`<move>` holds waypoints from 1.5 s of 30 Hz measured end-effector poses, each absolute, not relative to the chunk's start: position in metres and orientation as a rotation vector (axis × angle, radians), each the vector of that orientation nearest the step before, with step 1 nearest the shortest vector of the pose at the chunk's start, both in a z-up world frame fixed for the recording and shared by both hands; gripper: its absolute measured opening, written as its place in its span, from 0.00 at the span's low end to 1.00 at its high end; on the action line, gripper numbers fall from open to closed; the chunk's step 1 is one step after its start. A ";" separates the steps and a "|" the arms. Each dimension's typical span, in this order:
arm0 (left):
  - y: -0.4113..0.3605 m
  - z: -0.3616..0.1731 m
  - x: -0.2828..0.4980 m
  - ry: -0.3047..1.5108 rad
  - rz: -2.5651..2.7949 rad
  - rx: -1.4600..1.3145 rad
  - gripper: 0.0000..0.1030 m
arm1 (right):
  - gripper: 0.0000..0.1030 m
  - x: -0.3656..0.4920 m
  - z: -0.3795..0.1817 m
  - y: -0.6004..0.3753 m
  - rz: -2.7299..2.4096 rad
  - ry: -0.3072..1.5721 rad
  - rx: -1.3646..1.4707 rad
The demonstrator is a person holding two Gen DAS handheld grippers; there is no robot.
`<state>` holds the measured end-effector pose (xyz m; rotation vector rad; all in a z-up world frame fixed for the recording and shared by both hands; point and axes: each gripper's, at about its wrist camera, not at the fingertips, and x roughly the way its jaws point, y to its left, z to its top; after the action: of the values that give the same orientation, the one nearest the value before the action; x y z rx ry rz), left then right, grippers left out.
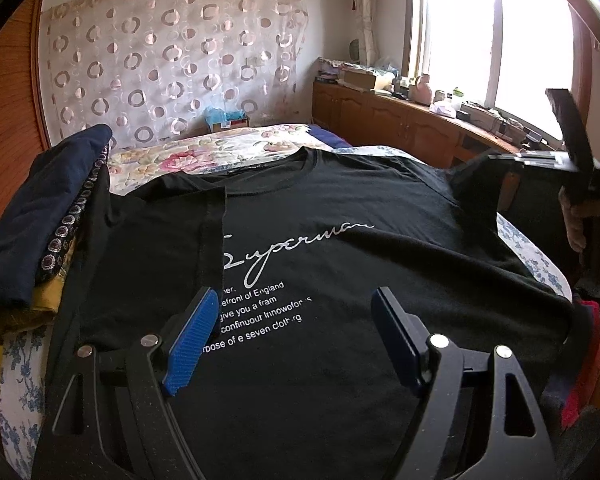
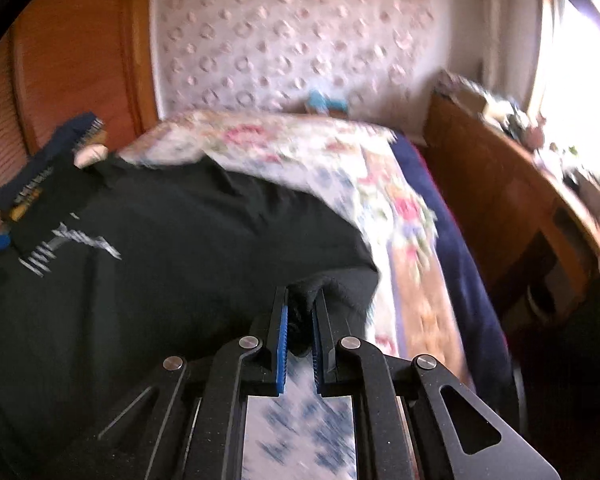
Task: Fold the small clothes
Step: 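Grasp the side edge with the right gripper and fold it over the shirt body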
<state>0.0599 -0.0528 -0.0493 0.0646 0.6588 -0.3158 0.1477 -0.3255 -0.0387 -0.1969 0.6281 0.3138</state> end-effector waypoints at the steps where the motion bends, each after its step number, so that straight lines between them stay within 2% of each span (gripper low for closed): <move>1: -0.053 -0.050 0.060 0.657 -0.313 0.065 0.77 | 0.09 0.146 -0.035 -0.315 0.341 0.617 -0.204; 7: -0.050 -0.048 0.058 0.651 -0.307 0.053 0.77 | 0.10 0.133 -0.058 -0.265 0.486 0.656 -0.241; 13: -0.051 -0.050 0.059 0.655 -0.312 0.048 0.77 | 0.11 0.136 -0.092 -0.260 0.501 0.756 -0.241; 16: -0.052 -0.052 0.060 0.663 -0.313 0.047 0.77 | 0.17 0.139 -0.095 -0.263 0.505 0.783 -0.238; 17: -0.053 -0.053 0.059 0.664 -0.313 0.049 0.77 | 0.23 0.138 -0.093 -0.263 0.507 0.785 -0.234; 18: -0.053 -0.053 0.059 0.663 -0.314 0.051 0.77 | 0.34 0.138 -0.091 -0.262 0.511 0.785 -0.232; 20: -0.053 -0.051 0.058 0.661 -0.315 0.049 0.77 | 0.42 0.135 -0.084 -0.267 0.521 0.765 -0.213; 28: -0.053 -0.051 0.057 0.659 -0.324 0.045 0.77 | 0.45 0.124 -0.043 -0.310 0.438 0.656 -0.156; 37: -0.063 -0.056 0.058 0.680 -0.346 0.060 0.77 | 0.45 0.188 -0.082 -0.356 0.296 0.809 -0.051; 43: -0.066 -0.061 0.061 0.708 -0.349 0.065 0.77 | 0.45 0.197 -0.091 -0.340 0.267 0.817 -0.179; 44: -0.066 -0.062 0.061 0.716 -0.343 0.069 0.77 | 0.43 0.196 -0.090 -0.335 0.268 0.812 -0.209; 45: -0.067 -0.064 0.062 0.725 -0.342 0.070 0.77 | 0.35 0.196 -0.090 -0.334 0.287 0.820 -0.207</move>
<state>0.0623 -0.0665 -0.0640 0.0700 0.7248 -0.3417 0.1965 -0.3341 -0.0900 -0.2072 0.8195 0.2874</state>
